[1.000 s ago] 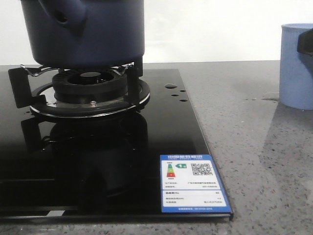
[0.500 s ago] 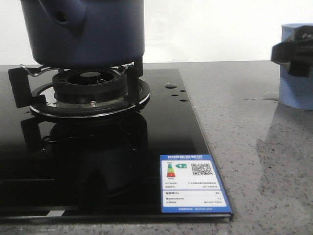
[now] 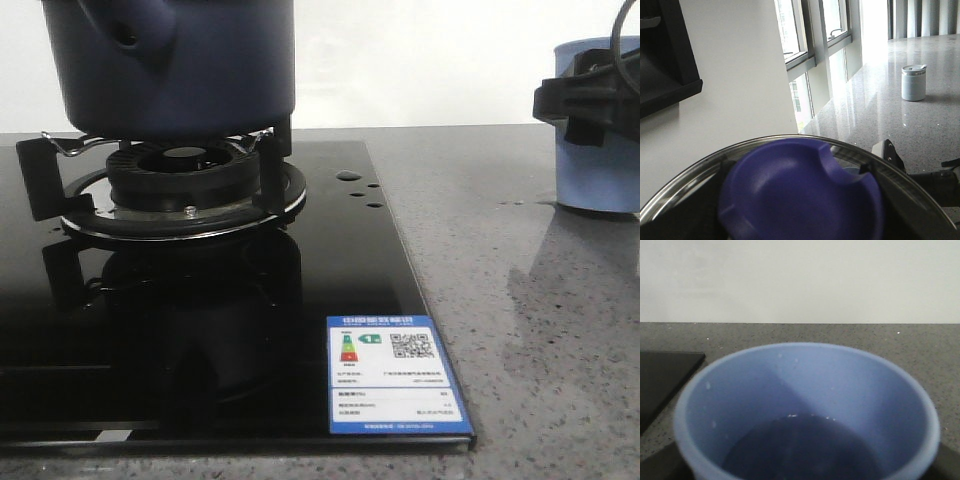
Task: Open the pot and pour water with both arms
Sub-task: 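Lift the cup with the right gripper and carry it over the saucepan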
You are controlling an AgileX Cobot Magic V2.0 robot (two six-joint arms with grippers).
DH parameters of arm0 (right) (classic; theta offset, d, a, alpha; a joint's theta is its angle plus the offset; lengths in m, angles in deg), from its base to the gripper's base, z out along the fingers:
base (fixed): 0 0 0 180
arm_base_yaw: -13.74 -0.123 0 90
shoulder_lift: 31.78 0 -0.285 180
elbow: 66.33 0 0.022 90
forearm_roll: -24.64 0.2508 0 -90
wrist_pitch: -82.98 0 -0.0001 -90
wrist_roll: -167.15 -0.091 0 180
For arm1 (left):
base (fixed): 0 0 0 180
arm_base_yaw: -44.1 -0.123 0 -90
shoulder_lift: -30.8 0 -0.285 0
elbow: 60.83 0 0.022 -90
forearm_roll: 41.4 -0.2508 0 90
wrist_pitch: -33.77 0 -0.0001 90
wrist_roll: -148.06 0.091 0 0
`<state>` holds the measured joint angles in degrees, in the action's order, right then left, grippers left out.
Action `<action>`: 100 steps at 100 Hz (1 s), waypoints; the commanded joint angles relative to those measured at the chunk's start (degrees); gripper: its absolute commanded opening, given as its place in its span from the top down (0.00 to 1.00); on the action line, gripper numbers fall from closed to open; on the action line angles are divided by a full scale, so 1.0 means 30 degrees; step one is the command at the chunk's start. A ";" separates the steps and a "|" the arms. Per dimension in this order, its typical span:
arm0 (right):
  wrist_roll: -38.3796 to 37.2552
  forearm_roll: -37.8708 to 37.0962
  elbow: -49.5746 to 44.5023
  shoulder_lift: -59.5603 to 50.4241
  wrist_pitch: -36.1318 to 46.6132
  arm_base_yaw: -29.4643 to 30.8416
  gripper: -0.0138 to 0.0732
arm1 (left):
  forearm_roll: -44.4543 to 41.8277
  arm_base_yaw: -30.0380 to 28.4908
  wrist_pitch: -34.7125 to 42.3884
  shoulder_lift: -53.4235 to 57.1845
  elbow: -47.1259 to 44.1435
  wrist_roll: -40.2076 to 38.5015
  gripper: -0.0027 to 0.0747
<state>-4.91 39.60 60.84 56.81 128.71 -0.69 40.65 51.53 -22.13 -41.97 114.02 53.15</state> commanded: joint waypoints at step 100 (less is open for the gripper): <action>0.0057 -1.1798 1.5239 -0.1914 -0.8869 -0.4572 0.60 | -0.2683 0.0061 0.5596 0.5334 0.0686 -0.6529 0.69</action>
<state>-4.91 8.02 100.33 50.11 100.18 -12.62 29.11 51.53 -8.58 -27.09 114.02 34.81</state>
